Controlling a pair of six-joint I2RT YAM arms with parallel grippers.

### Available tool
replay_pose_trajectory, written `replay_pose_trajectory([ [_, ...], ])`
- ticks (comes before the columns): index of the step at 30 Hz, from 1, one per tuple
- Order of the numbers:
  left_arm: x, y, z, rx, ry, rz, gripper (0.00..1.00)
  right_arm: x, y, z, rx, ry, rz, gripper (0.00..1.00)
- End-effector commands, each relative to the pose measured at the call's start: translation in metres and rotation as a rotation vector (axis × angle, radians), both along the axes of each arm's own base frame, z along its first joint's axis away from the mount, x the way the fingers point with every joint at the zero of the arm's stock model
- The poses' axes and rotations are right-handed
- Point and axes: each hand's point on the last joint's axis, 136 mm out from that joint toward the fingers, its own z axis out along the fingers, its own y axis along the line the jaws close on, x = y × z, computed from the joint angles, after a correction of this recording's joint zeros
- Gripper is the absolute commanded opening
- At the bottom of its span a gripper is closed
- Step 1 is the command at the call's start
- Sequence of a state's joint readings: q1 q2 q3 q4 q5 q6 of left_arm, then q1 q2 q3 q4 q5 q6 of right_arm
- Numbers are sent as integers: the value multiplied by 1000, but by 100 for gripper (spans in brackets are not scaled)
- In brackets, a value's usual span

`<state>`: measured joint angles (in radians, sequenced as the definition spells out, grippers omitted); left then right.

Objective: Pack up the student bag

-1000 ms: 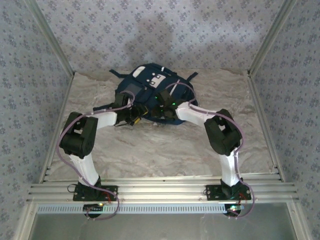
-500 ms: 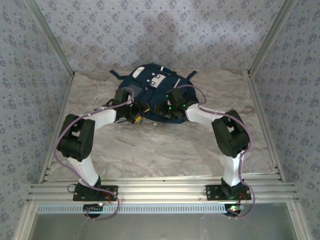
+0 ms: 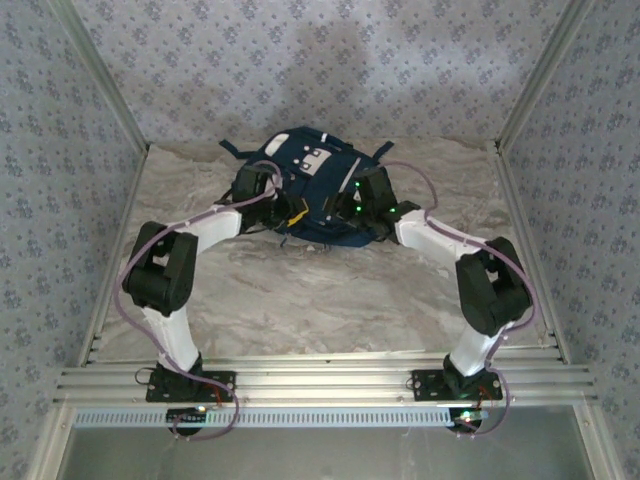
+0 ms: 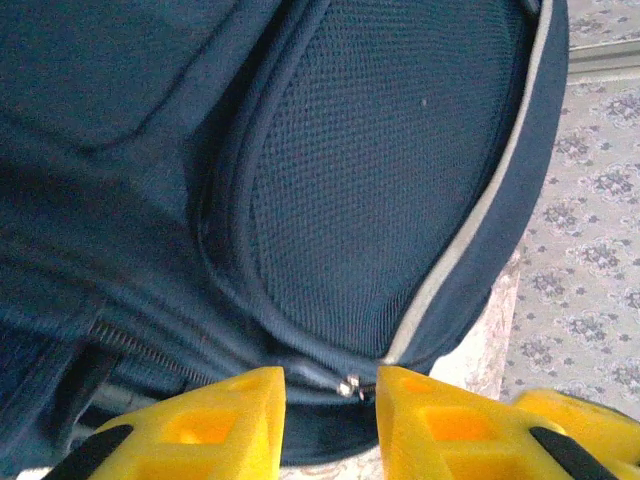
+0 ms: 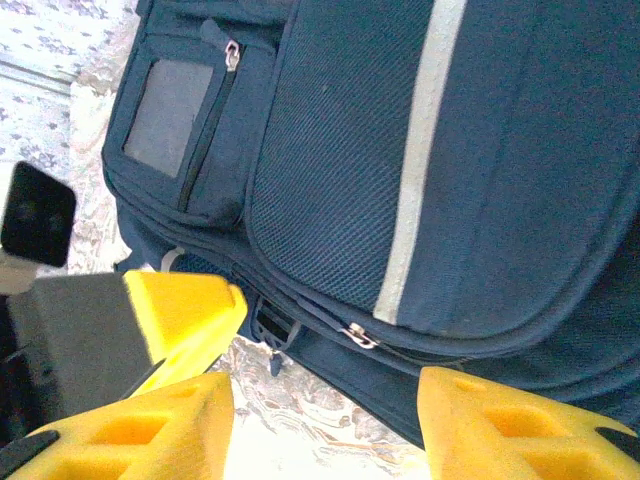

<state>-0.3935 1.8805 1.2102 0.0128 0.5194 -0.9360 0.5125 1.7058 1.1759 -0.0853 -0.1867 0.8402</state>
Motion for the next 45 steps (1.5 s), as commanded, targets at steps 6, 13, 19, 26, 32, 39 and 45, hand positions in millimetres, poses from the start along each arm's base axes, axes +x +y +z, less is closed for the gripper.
replay_pose_trajectory([
  [6,1,-11,-22,130,37,-68,35,7,-50,-53,-149,62,-69,54],
  [13,-3,-31,-39,116,65,-112,37,12,-42,-90,-158,122,-52,54],
  [19,-8,-70,-30,-23,77,-180,37,12,-31,-98,-147,134,-34,52],
  [26,-35,-135,48,-258,13,-295,40,11,-29,-86,-146,117,-20,52],
  [32,-50,-135,65,-271,18,-314,42,7,-46,-76,-167,106,-56,52],
  [39,-47,-103,62,-274,30,-263,48,0,-56,-56,-184,79,-80,53],
  [45,-25,-46,54,-163,-7,-140,58,-2,-45,-34,-241,1,3,49],
])
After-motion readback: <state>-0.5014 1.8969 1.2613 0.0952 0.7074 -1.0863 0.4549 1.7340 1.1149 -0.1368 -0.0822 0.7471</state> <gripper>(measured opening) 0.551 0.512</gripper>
